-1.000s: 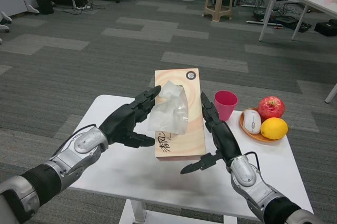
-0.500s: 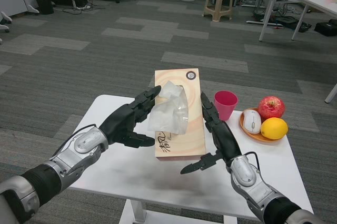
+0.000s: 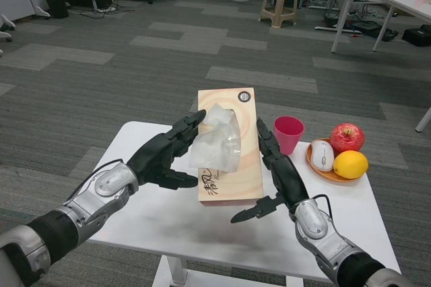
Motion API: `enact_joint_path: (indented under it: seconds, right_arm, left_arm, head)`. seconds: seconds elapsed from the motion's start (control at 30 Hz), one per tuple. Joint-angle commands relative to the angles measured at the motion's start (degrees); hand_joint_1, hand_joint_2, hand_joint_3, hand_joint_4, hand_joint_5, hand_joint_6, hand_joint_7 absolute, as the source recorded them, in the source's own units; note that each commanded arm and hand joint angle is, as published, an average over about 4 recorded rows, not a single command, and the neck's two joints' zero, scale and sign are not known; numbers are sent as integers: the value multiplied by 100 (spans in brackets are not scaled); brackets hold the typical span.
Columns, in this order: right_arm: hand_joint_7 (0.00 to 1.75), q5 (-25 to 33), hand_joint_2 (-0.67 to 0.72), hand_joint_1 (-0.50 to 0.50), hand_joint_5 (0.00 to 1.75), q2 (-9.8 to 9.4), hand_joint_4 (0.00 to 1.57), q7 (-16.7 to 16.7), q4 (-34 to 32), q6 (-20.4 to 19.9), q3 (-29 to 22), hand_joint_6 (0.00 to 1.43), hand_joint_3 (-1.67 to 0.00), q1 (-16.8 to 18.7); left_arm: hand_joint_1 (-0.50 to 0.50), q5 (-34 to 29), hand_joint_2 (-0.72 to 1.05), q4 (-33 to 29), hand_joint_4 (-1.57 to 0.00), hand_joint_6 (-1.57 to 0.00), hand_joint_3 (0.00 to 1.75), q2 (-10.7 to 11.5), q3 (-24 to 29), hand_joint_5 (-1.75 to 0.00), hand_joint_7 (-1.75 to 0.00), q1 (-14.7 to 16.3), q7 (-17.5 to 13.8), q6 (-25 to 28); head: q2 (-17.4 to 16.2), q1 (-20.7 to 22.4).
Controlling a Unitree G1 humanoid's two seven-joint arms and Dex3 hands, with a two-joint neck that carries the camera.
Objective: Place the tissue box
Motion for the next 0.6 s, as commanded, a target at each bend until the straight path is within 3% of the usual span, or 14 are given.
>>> enact_joint_path:
  seconds: [0.03, 0.47, 0.6]
  right_arm:
    - [0, -55, -16, -42, 2, 104, 3, 134, -107, -43, 110, 0, -16, 38]
    - [0, -55, -16, -42, 2, 115, 3, 134, -104, -43, 110, 0, -16, 47]
    - [0, -55, -16, -40, 0, 122, 3, 134, -96, -43, 127, 0, -16, 47]
  left_arm:
    - [50, -41, 96, -201, 0, 0, 2, -117, 12, 0, 0, -23, -48, -66]
    - [50, -41, 96, -201, 0, 0, 0, -117, 6, 0, 0, -16, -48, -66]
    - [50, -41, 96, -201, 0, 0, 7, -117, -1, 0, 0, -12, -52, -59]
  head:
    - [0, 0]
    - [-4, 16]
    - [-4, 16]
